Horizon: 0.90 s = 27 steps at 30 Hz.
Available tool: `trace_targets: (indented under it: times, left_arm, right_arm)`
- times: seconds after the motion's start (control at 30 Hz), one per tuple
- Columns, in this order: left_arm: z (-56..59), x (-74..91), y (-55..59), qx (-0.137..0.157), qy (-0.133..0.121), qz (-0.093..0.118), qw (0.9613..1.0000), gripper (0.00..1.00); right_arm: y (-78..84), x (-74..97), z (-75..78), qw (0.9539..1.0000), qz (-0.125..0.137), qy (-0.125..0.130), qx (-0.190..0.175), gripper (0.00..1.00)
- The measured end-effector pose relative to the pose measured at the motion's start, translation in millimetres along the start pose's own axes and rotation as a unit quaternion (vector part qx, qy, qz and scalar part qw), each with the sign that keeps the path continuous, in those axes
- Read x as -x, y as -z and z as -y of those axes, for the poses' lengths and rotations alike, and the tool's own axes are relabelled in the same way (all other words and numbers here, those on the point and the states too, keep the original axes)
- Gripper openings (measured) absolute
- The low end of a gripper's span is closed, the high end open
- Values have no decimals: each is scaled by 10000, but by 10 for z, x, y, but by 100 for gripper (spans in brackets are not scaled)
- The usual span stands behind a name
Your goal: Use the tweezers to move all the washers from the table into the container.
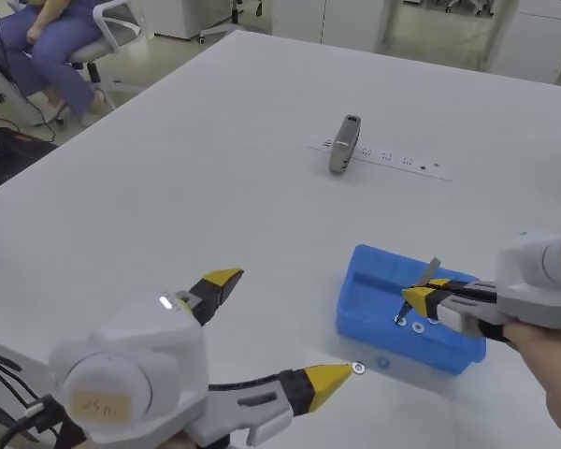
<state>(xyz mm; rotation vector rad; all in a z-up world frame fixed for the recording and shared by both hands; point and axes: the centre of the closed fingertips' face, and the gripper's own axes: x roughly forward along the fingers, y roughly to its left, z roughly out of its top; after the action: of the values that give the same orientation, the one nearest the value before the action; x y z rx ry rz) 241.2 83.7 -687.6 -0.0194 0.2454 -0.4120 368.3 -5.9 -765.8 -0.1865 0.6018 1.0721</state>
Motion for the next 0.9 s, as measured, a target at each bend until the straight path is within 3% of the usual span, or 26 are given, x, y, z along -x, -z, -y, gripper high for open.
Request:
trace_targets:
  times: [0.13,0.3,0.57,0.8,0.9]
  left_arm:
    - [4,0,2,-13,0,-14,10000,88]
    - [-3,0,4,8,0,-8,10000,88]
    - [10,-10,32,-42,33,-75,10000,88]
    - [-3,-11,40,-16,5,-88,10000,87]
    - [13,-16,58,-31,31,-143,9999,87]
  right_arm:
    - [-7,30,-1,10000,85,14,-4,3]
    - [-131,139,-4,9990,418,77,-113,3]
    - [-291,398,-219,9963,852,-70,-96,3]
    - [-212,482,-476,9940,988,-413,-205,3]
    - [-148,452,-535,9943,910,-487,-259,3]
